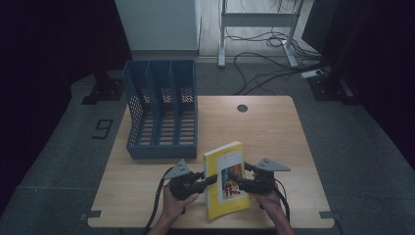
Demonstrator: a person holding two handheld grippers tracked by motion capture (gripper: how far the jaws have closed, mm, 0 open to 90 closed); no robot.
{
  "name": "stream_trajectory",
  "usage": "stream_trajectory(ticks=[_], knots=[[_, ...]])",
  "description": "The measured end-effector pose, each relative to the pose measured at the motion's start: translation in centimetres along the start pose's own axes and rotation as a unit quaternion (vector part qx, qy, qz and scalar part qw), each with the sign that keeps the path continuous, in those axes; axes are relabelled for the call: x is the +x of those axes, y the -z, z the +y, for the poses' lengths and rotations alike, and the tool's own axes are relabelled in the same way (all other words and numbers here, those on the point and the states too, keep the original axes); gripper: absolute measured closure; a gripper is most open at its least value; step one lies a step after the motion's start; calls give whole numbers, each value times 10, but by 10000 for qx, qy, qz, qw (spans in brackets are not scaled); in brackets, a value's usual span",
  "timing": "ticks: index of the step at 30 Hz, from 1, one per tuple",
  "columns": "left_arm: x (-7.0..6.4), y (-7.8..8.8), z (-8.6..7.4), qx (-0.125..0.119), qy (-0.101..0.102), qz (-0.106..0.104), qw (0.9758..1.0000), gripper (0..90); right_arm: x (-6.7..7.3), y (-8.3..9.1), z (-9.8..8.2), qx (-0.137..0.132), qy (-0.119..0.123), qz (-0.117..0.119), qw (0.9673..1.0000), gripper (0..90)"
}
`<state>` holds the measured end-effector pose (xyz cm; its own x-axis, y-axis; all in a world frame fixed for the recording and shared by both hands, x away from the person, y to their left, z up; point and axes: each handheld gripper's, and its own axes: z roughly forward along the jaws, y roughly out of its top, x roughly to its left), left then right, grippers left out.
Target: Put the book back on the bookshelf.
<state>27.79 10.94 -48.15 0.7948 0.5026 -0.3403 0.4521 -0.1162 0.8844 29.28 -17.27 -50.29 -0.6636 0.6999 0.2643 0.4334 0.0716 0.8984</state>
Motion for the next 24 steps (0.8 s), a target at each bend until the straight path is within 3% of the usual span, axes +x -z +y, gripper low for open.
stream_trajectory(ticks=[4,8,18,20,22,24], knots=[[-1,2,2,2,-14,135,9999,702,9,1,3,-20,305,-40,9995,306],[-4,4,3,1,-70,150,9999,723,16,2,6,-89,453,-41,9989,308],[-11,6,6,-80,-144,121,9998,742,19,8,10,-210,455,-91,9987,312],[-15,9,9,-124,-274,123,9995,749,22,10,12,-281,484,-98,9984,319],[-18,13,13,-156,-528,187,9983,752,26,13,15,-399,507,-107,9979,328],[-20,16,14,-184,-615,212,9977,754,29,15,16,-466,564,-124,9972,329]])
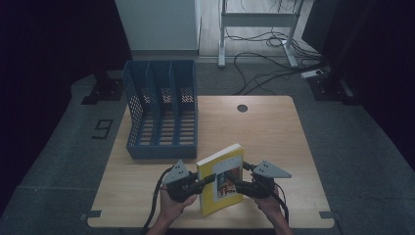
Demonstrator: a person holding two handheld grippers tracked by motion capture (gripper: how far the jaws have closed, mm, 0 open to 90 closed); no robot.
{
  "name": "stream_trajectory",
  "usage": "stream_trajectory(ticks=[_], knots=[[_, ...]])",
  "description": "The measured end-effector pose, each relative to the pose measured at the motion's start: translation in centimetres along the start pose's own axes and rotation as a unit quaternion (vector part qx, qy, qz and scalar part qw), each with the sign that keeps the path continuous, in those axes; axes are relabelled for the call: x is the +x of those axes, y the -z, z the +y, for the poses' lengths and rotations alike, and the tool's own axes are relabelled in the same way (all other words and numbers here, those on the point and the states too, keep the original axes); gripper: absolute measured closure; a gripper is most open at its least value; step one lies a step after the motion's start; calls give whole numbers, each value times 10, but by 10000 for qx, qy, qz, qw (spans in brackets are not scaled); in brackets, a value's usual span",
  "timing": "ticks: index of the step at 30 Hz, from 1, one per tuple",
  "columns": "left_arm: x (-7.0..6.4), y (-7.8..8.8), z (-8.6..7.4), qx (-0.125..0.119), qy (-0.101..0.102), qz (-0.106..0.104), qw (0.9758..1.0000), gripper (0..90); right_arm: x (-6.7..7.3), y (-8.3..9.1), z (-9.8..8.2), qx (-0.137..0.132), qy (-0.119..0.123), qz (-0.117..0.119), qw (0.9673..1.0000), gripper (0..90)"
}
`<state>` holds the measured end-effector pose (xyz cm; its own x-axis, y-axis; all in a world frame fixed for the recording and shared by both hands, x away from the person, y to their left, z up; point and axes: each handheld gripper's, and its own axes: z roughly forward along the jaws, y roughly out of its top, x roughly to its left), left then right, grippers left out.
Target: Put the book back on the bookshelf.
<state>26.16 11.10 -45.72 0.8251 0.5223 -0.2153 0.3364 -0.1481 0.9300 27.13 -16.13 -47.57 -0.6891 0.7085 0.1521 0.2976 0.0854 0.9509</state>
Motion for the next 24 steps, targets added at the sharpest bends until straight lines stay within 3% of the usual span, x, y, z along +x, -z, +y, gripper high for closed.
stream_trajectory(ticks=[11,24], knots=[[3,-3,-1,17,165,-48,9999,707,4,-2,-1,-35,96,-40,9999,342],[-4,-1,-1,-6,10,83,10000,752,11,-1,1,-70,243,-6,9997,345]])
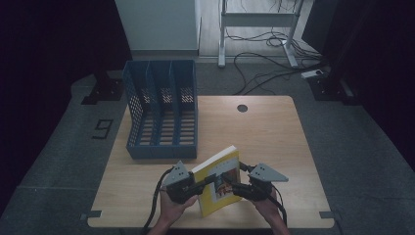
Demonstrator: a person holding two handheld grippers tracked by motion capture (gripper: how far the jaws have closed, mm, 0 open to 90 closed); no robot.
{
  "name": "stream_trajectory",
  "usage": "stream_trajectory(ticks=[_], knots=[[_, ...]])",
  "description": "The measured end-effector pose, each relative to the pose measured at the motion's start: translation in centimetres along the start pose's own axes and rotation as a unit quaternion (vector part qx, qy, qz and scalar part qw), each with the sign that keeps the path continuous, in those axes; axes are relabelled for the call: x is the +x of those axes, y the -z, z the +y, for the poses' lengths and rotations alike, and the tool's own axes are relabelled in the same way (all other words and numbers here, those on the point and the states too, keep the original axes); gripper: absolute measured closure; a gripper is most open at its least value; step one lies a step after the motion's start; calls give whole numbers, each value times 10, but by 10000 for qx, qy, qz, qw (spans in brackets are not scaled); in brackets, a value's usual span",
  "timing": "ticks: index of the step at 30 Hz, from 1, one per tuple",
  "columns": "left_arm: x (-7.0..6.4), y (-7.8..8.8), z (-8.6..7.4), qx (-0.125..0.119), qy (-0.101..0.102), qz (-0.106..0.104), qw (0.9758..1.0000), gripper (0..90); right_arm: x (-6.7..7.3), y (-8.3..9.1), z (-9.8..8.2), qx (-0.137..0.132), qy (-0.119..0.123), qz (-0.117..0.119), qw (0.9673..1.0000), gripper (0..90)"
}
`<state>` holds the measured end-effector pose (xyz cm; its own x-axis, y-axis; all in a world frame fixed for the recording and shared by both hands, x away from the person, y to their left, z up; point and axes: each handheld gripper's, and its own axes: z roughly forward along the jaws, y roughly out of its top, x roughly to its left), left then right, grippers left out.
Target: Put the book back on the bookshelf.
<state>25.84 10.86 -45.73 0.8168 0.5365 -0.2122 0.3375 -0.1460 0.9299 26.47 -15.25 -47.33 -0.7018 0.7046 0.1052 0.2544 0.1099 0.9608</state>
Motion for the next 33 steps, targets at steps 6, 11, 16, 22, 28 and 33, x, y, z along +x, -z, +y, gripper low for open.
stream_trajectory(ticks=[6,11,16,22,28,33], knots=[[-2,0,0,-57,-54,9,10000,754,0,2,1,-25,19,1,10000,345],[-5,3,2,-174,-9,-16,9998,755,1,4,4,-108,59,0,9999,346],[-5,7,4,-242,-96,32,9997,756,4,5,6,-222,116,12,9997,354],[1,13,7,-313,-56,136,9994,756,2,7,6,-291,74,19,9995,367],[5,21,10,-421,-22,214,9989,756,-4,8,4,-295,-46,-80,9995,363],[6,22,10,-440,-11,224,9988,756,-6,7,2,-227,-20,-115,9997,360]])
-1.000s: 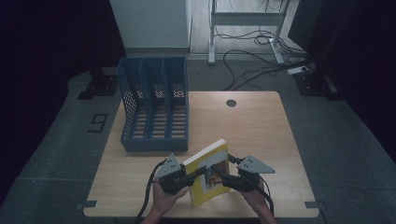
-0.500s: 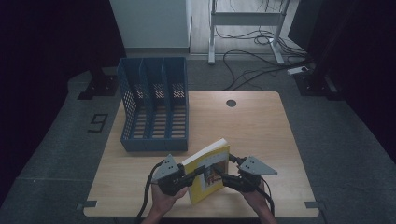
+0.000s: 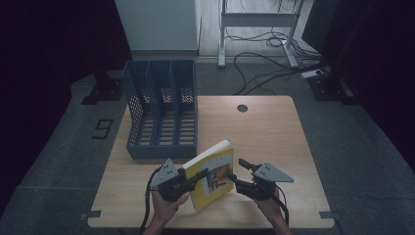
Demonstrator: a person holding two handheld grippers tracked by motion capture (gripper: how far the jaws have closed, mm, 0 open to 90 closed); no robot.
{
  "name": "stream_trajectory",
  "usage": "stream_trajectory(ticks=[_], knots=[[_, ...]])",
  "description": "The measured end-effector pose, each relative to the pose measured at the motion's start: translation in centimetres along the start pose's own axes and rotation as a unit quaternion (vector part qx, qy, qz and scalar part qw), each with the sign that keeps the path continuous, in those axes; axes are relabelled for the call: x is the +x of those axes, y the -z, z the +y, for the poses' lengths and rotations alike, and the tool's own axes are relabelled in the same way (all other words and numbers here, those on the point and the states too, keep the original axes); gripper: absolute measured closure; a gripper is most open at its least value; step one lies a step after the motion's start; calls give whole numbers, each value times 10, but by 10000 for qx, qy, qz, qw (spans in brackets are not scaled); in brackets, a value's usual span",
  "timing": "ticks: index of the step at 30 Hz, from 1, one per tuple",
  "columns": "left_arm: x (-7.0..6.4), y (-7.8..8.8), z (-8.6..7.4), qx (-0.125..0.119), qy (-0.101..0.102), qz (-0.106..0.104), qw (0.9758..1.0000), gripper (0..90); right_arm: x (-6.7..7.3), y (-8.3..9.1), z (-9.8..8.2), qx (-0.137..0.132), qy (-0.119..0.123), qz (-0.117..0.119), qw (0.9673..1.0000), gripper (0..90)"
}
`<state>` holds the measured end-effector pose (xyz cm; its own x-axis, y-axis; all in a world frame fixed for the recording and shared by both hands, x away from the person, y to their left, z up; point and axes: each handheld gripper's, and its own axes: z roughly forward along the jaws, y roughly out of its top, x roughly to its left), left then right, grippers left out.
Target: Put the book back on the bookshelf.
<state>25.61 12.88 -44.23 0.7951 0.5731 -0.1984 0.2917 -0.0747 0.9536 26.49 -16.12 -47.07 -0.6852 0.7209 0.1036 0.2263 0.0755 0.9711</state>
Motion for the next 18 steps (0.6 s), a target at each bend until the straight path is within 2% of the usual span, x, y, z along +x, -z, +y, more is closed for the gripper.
stream_trajectory(ticks=[4,10,18], knots=[[1,1,0,-23,13,29,10000,756,-2,-2,-4,85,25,-51,9999,356],[3,5,2,-92,53,65,9999,756,-5,-2,-10,175,-67,-121,9998,348],[3,13,9,-261,111,111,9995,756,-17,4,-31,482,-239,-359,9979,337]])
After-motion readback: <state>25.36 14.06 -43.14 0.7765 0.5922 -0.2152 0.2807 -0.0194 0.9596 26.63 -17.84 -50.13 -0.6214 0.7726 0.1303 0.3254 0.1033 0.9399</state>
